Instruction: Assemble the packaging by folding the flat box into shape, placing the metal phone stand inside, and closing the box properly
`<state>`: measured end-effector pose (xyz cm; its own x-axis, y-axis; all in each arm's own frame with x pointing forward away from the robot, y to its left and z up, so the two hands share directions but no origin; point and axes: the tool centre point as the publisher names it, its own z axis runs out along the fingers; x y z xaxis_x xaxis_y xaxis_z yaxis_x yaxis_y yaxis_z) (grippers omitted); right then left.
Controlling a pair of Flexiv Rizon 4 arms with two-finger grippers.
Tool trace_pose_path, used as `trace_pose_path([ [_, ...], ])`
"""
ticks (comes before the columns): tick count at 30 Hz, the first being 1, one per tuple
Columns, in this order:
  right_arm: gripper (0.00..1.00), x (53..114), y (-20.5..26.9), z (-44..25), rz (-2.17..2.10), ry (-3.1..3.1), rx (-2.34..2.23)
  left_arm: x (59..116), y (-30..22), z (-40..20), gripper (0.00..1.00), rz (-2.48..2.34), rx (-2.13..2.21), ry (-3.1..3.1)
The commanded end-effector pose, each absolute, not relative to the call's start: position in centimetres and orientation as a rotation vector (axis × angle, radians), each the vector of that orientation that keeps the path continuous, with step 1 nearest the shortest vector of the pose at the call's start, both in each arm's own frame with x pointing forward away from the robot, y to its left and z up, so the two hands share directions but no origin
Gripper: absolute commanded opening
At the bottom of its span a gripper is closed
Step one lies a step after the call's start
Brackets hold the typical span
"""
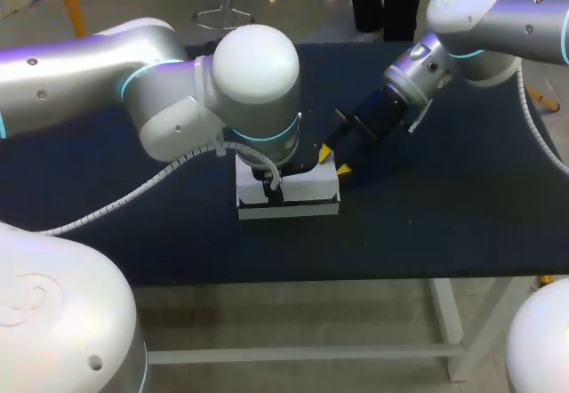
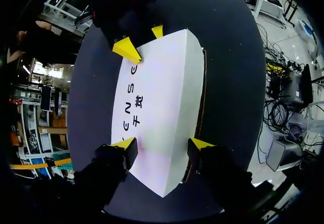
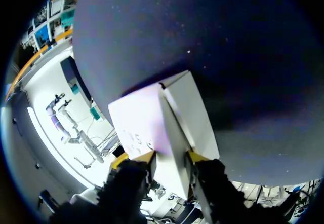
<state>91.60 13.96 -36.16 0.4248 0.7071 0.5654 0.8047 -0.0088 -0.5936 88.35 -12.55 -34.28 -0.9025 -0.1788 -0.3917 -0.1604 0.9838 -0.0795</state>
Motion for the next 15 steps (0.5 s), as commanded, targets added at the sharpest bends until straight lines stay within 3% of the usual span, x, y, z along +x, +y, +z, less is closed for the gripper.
trace_pose_path([
  [1,0.42,91.56,13.99,-36.23,-0.13,-1.315,-1.744,88.05,-13.12,-34.71,0.66,-0.041,-0.219,2.692],
  [6,0.42,91.56,13.99,-36.23,-0.13,-1.315,-1.744,87.97,-13.27,-34.95,0.6,-0.034,-0.19,2.667],
  [12,0.41,91.56,13.99,-36.23,-0.13,-1.315,-1.744,88.15,-13.35,-35.03,0.4,-0.036,-0.2,2.644],
  [15,0.41,91.56,13.99,-36.23,-0.13,-1.315,-1.744,88.18,-13.38,-35.11,0.4,-0.032,-0.198,2.636],
])
